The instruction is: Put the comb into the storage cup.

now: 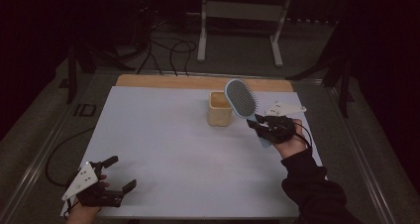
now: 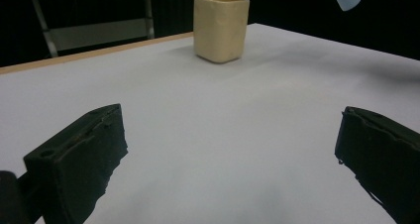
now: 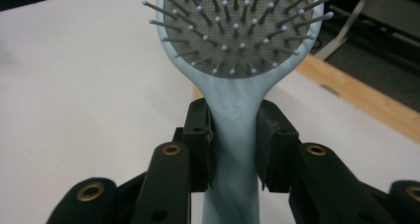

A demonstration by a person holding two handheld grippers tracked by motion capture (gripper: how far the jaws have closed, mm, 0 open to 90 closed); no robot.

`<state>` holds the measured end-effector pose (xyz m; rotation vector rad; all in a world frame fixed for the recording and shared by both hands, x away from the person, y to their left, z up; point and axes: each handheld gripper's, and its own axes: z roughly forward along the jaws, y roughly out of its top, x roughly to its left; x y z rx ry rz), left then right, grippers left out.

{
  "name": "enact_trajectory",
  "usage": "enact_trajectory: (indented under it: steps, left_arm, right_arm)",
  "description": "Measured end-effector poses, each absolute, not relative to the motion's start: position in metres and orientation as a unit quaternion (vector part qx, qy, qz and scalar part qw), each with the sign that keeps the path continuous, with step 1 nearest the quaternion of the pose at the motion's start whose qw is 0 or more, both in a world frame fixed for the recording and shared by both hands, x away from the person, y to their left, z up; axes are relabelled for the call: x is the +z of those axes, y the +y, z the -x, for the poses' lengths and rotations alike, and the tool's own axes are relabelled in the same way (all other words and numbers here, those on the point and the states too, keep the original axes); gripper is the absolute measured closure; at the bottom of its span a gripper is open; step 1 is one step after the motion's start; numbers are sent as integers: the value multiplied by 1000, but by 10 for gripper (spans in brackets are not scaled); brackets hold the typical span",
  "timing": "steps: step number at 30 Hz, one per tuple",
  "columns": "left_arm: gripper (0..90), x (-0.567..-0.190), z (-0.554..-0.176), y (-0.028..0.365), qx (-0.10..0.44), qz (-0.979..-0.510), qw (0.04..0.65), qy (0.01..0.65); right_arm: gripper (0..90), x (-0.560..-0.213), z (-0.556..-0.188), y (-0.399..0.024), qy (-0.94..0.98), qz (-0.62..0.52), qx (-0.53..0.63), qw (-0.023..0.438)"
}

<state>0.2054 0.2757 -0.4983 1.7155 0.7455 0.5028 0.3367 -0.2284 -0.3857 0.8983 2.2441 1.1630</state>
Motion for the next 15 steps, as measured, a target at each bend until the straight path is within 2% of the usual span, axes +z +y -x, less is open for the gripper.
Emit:
enact_trajectory:
  steps: [15]
  left_arm:
    - [0,-498,-205,276,212,-730,568,316]
  right_arm:
    - [704,-367,-357,-208,796,-321,450,247]
